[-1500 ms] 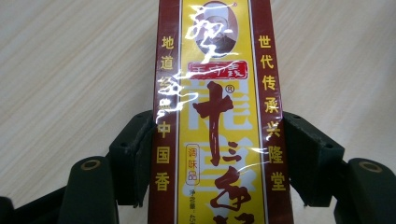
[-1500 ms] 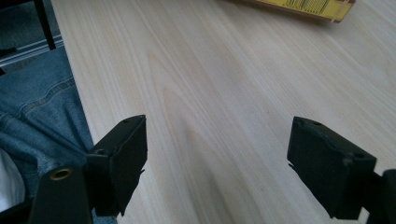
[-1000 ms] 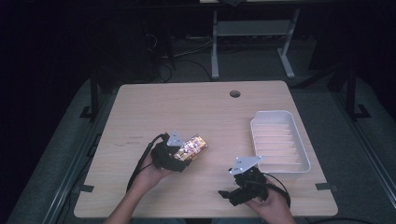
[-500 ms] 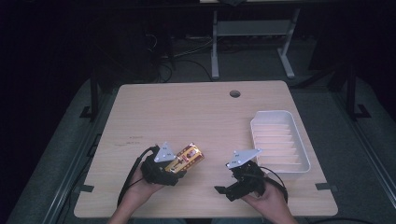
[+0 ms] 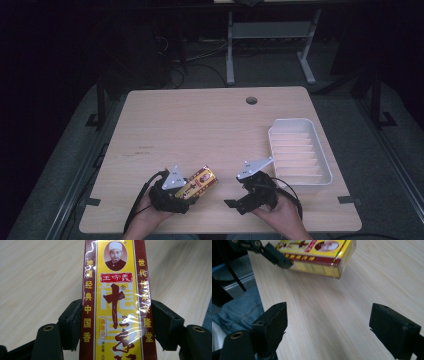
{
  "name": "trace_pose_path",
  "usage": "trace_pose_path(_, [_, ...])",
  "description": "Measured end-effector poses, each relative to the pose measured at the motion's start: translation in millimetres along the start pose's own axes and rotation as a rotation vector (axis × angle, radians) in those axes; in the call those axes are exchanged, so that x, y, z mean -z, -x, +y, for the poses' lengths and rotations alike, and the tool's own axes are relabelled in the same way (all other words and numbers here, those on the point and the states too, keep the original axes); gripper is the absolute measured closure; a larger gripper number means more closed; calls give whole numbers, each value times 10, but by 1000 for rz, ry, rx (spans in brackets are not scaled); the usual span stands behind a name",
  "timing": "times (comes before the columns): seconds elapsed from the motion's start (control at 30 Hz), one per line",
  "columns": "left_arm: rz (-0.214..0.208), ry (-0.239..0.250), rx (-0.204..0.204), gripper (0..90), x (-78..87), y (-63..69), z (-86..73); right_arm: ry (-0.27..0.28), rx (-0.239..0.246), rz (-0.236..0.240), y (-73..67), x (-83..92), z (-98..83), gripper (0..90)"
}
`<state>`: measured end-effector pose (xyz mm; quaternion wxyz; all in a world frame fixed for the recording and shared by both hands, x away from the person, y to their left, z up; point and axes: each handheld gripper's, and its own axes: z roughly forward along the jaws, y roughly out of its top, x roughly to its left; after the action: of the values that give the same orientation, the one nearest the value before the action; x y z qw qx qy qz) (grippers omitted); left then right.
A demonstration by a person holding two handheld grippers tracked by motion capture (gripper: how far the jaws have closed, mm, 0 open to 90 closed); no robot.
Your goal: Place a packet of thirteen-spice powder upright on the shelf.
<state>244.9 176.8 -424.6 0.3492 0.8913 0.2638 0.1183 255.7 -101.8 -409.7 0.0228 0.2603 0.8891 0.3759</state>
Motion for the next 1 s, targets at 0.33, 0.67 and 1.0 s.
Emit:
trace_pose_path(0.33, [-1,7,-36,324,-21,104,-29,23,-58,22,24,-28,-92,184])
trace_pose_path(0.67, [-32,25,-62,324,-56,158,-15,44,-107,84,46,-112,-75,232])
trace_pose_path(1.0, [-56,49,-106,324,-100,313,35,76,-207,160,120,-113,-82,303])
